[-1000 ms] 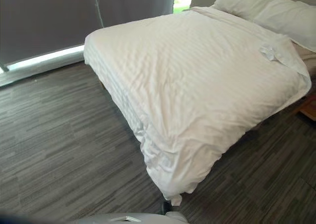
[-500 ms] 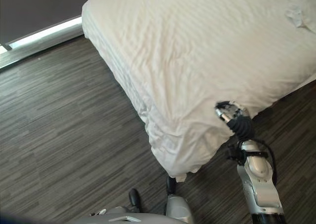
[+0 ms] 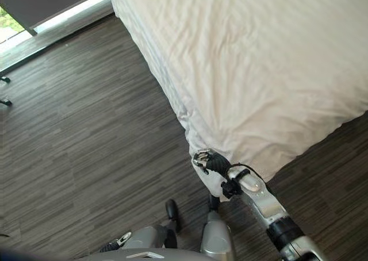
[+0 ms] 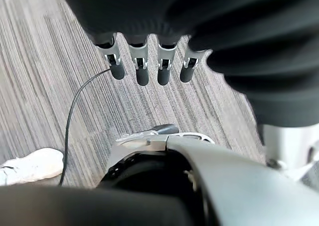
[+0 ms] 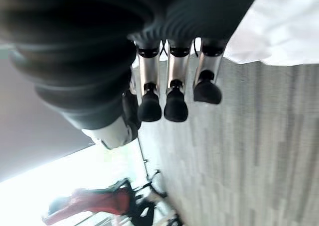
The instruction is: Making the bed.
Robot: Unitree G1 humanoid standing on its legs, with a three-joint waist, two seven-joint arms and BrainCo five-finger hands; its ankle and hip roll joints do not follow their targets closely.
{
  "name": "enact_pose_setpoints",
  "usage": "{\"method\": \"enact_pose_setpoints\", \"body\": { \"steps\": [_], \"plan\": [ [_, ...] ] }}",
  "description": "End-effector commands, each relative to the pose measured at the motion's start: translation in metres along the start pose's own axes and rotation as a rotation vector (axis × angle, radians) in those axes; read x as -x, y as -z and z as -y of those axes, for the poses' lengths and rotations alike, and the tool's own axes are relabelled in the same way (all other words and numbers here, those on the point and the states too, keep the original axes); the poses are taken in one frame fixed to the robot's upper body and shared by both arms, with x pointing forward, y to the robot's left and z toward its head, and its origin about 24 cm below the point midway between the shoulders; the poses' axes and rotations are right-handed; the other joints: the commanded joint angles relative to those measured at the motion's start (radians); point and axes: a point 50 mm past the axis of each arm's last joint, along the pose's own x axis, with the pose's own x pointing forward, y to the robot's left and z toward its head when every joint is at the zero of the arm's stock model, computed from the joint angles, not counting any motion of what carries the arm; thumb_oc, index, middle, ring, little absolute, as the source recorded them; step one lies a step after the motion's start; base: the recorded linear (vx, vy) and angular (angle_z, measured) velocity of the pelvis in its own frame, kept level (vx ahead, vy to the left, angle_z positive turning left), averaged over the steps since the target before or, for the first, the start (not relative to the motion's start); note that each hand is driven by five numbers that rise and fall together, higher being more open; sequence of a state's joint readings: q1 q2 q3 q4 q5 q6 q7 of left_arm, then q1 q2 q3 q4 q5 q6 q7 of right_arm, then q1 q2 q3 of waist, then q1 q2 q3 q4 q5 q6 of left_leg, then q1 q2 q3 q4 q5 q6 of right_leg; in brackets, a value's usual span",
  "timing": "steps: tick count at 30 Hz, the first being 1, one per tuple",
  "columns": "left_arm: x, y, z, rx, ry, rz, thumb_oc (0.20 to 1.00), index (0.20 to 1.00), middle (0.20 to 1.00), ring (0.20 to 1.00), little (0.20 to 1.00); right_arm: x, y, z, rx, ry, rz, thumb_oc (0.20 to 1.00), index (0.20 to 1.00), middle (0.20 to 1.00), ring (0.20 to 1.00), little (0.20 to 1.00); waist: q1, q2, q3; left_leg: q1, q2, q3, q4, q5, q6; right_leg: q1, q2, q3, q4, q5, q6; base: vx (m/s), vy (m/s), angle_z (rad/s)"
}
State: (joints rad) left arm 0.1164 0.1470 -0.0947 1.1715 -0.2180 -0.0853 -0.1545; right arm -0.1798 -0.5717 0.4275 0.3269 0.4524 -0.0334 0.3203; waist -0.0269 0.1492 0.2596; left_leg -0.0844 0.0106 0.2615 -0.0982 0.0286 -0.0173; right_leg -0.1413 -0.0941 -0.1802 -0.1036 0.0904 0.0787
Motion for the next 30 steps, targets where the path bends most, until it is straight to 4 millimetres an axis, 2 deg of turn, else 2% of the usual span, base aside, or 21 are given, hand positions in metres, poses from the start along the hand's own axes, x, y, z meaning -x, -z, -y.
{"method": "enact_pose_setpoints", "body": {
  "steps": [1, 4, 5, 6, 8, 9, 10, 11, 12, 13, 15, 17, 18, 20, 22, 24, 25, 26, 27, 28, 30],
  "plan": [
    [-0.001, 0.002, 0.001, -0.005, -0.001, -0.017, 1.0, 1.0, 1.0, 1.0, 1.0, -0.014, -0.028, 0.011, 0.027, 0.11, 0.126, 0.2, 0.2, 0.2, 0.2, 0.2, 0.012, -0.023, 0.003, -0.018, 0.037, -0.026, 0.011, 0.06, -0.06, 0.009, -0.082, 0.02, 0.016, 0.026, 0.078, -0.05, 0.014, 0.01],
    [-0.001, 0.0, 0.004, -0.007, 0.006, -0.009, 1.0, 1.0, 1.0, 1.0, 1.0, -0.018, -0.027, 0.025, 0.022, 0.185, 0.102, 0.2, 0.2, 0.2, 0.2, 0.2, 0.017, -0.007, 0.013, -0.036, 0.033, -0.03, 0.011, 0.065, -0.06, -0.01, -0.085, 0.022, 0.016, 0.03, 0.077, -0.04, 0.016, 0.03],
    [-0.002, 0.0, 0.007, -0.012, 0.012, -0.017, 1.0, 1.0, 1.0, 1.0, 1.0, -0.02, -0.011, 0.043, 0.022, 0.276, 0.001, 0.2, 0.2, 0.2, 0.2, 0.2, 0.019, 0.006, 0.023, -0.047, 0.032, -0.03, 0.011, 0.067, -0.061, -0.023, -0.085, 0.029, 0.016, 0.034, 0.077, -0.04, 0.016, 0.01],
    [-0.002, 0.0, 0.007, -0.012, 0.012, -0.017, 1.0, 1.0, 1.0, 1.0, 1.0, -0.02, -0.011, 0.043, 0.022, 0.276, 0.001, 0.2, 0.2, 0.2, 0.2, 0.2, 0.019, 0.006, 0.023, -0.047, 0.032, -0.03, 0.011, 0.067, -0.061, -0.023, -0.085, 0.029, 0.016, 0.034, 0.077, 0.0, 0.0, 0.0],
    [-0.004, -0.002, 0.012, -0.022, 0.025, -0.025, 1.0, 1.0, 1.0, 1.0, 1.0, -0.013, 0.016, 0.059, -0.008, 0.376, -0.145, 0.2, 0.2, 0.2, 0.2, 0.2, 0.02, 0.013, 0.03, -0.053, 0.035, -0.025, 0.011, 0.069, -0.063, -0.031, -0.083, 0.034, 0.016, 0.035, 0.077, 0.0, 0.0, 0.0],
    [-0.005, -0.004, 0.016, -0.029, 0.043, -0.024, 1.0, 1.0, 1.0, 1.0, 1.0, 0.011, 0.06, 0.073, -0.03, 0.48, -0.372, 0.2, 0.2, 0.2, 0.2, 0.2, 0.019, 0.023, 0.044, -0.054, 0.034, -0.026, 0.011, 0.067, -0.063, -0.037, -0.082, 0.04, 0.016, 0.034, 0.077, 0.0, 0.0, 0.0],
    [-0.005, -0.005, 0.016, -0.029, 0.043, -0.023, 1.0, 1.0, 1.0, 1.0, 1.0, 0.011, 0.06, 0.073, -0.03, 0.48, -0.372, 0.2, 0.2, 0.2, 0.2, 0.2, 0.02, 0.022, 0.042, -0.057, 0.034, -0.025, 0.011, 0.068, -0.063, -0.04, -0.082, 0.04, 0.016, 0.035, 0.076, 0.0, 0.0, 0.0],
    [-0.006, -0.007, 0.016, -0.019, 0.043, -0.017, 1.0, 1.0, 1.0, 1.0, 1.0, 0.023, 0.075, 0.076, -0.027, 0.503, -0.455, 0.2, 0.2, 0.2, 0.2, 0.2, 0.021, 0.027, 0.043, -0.06, 0.034, -0.025, 0.011, 0.069, -0.063, -0.043, -0.083, 0.041, 0.016, 0.035, 0.076, 0.0, 0.0, 0.0],
    [-0.005, -0.011, 0.011, 0.012, 0.034, 0.001, 1.0, 1.0, 1.0, 1.0, 1.0, 0.064, 0.106, 0.087, -0.018, 0.573, -0.653, 0.2, 0.2, 0.2, 0.2, 0.2, 0.017, 0.038, 0.053, -0.061, 0.03, -0.032, 0.011, 0.068, -0.062, -0.042, -0.086, 0.038, 0.016, 0.032, 0.077, 0.0, 0.0, 0.0],
    [-0.005, -0.011, 0.011, 0.012, 0.034, 0.001, 1.0, 1.0, 1.0, 1.0, 1.0, 0.064, 0.106, 0.087, -0.018, 0.573, -0.653, 0.2, 0.2, 0.2, 0.2, 0.2, 0.017, 0.038, 0.051, -0.064, 0.03, -0.032, 0.011, 0.069, -0.062, -0.045, -0.086, 0.038, 0.016, 0.034, 0.076, 0.03, -0.014, 0.04],
    [-0.005, -0.012, 0.008, 0.034, 0.027, 0.009, 1.0, 1.0, 1.0, 1.0, 1.0, 0.094, 0.123, 0.092, -0.063, 0.637, -0.74, 0.2, 0.2, 0.2, 0.2, 0.2, 0.011, 0.047, 0.056, -0.066, 0.026, -0.036, 0.011, 0.068, -0.061, -0.049, -0.088, 0.041, 0.016, 0.034, 0.078, 0.03, 0.001, 0.03],
    [-0.004, -0.012, 0.004, 0.023, 0.027, 0.01, 1.0, 1.0, 1.0, 1.0, 1.0, 0.137, 0.149, 0.085, -0.043, 0.628, -0.896, 0.2, 0.2, 0.2, 0.2, 0.2, -0.009, 0.049, 0.061, -0.07, 0.024, -0.031, 0.011, 0.064, -0.06, -0.058, -0.087, 0.052, 0.016, 0.033, 0.08, 0.04, 0.004, 0.0],
    [-0.004, -0.012, 0.004, 0.022, 0.027, 0.01, 1.0, 1.0, 1.0, 1.0, 1.0, 0.137, 0.149, 0.085, -0.043, 0.628, -0.896, 0.2, 0.2, 0.2, 0.2, 0.2, -0.009, 0.049, 0.06, -0.069, 0.024, -0.031, 0.011, 0.064, -0.06, -0.058, -0.087, 0.052, 0.016, 0.033, 0.08, 0.04, -0.003, -0.01],
    [-0.003, -0.012, 0.003, -0.013, 0.03, 0.002, 1.0, 1.0, 1.0, 1.0, 1.0, 0.164, 0.167, 0.073, -0.031, 0.598, -1.005, 0.2, 0.2, 0.2, 0.2, 0.2, -0.031, 0.042, 0.062, -0.067, 0.026, -0.025, 0.011, 0.058, -0.058, -0.061, -0.084, 0.063, 0.016, 0.031, 0.079, 0.05, 0.003, -0.08],
    [-0.004, -0.013, 0.001, -0.017, 0.023, 0.004, 1.0, 1.0, 1.0, 1.0, 1.0, 0.192, 0.177, 0.07, -0.078, 0.678, -1.059, 0.2, 0.2, 0.2, 0.2, 0.2, -0.047, 0.034, 0.06, -0.061, 0.027, -0.016, 0.011, 0.053, -0.057, -0.061, -0.081, 0.072, 0.016, 0.028, 0.078, 0.06, -0.001, -0.13],
    [-0.004, -0.024, -0.004, 0.049, -0.006, 0.045, 1.0, 1.0, 1.0, 1.0, 1.0, 0.227, 0.174, 0.081, -0.33, 1.048, -0.9, 0.2, 0.2, 0.2, 0.2, 0.2, -0.081, 0.022, 0.06, -0.051, 0.031, -0.005, 0.011, 0.046, -0.056, -0.06, -0.077, 0.084, 0.016, 0.026, 0.079, 0.06, -0.006, -0.15],
    [-0.004, -0.024, -0.004, 0.048, -0.006, 0.045, 1.0, 1.0, 1.0, 1.0, 1.0, 0.227, 0.175, 0.081, -0.331, 1.049, -0.9, 0.2, 0.2, 0.2, 0.2, 0.2, -0.079, 0.022, 0.059, -0.052, 0.032, -0.004, 0.011, 0.046, -0.056, -0.061, -0.077, 0.085, 0.016, 0.026, 0.079, 0.05, 0.001, -0.22],
    [-0.004, -0.023, -0.006, 0.056, -0.017, 0.048, 1.0, 1.0, 1.0, 1.0, 1.0, 0.236, 0.157, 0.103, -0.361, 1.264, -0.725, 0.2, 0.2, 0.2, 0.2, 0.2, -0.094, 0.018, 0.057, -0.047, 0.033, 0.0, 0.011, 0.042, -0.055, -0.06, -0.074, 0.091, 0.016, 0.024, 0.079, 0.06, 0.012, -0.29],
    [-0.003, -0.023, -0.007, 0.076, -0.031, 0.059, 1.0, 1.0, 1.0, 1.0, 1.0, 0.236, 0.131, 0.122, -0.389, 1.408, -0.437, 0.2, 0.2, 0.2, 0.2, 0.2, -0.117, 0.012, 0.058, -0.038, 0.034, 0.004, 0.011, 0.035, -0.055, -0.056, -0.071, 0.098, 0.018, 0.019, 0.08, 0.05, 0.009, -0.33],
    [-0.003, -0.023, -0.007, 0.074, -0.032, 0.058, 1.0, 1.0, 1.0, 1.0, 1.0, 0.237, 0.131, 0.121, -0.39, 1.41, -0.439, 0.2, 0.2, 0.2, 0.2, 0.2, -0.114, 0.012, 0.055, -0.041, 0.034, 0.005, 0.011, 0.038, -0.055, -0.059, -0.071, 0.099, 0.017, 0.023, 0.079, 0.05, 0.033, -0.29],
    [-0.003, -0.019, -0.004, 0.097, -0.04, 0.062, 1.0, 1.0, 1.0, 1.0, 1.0, 0.229, 0.073, 0.14, -0.326, 1.496, 0.003, 0.2, 0.2, 0.2, 0.2, 0.2, -0.138, 0.011, 0.05, -0.036, 0.034, 0.012, 0.011, 0.032, -0.052, -0.062, -0.07, 0.11, 0.018, 0.022, 0.08, 0.03, 0.035, -0.27]
  ]
}}
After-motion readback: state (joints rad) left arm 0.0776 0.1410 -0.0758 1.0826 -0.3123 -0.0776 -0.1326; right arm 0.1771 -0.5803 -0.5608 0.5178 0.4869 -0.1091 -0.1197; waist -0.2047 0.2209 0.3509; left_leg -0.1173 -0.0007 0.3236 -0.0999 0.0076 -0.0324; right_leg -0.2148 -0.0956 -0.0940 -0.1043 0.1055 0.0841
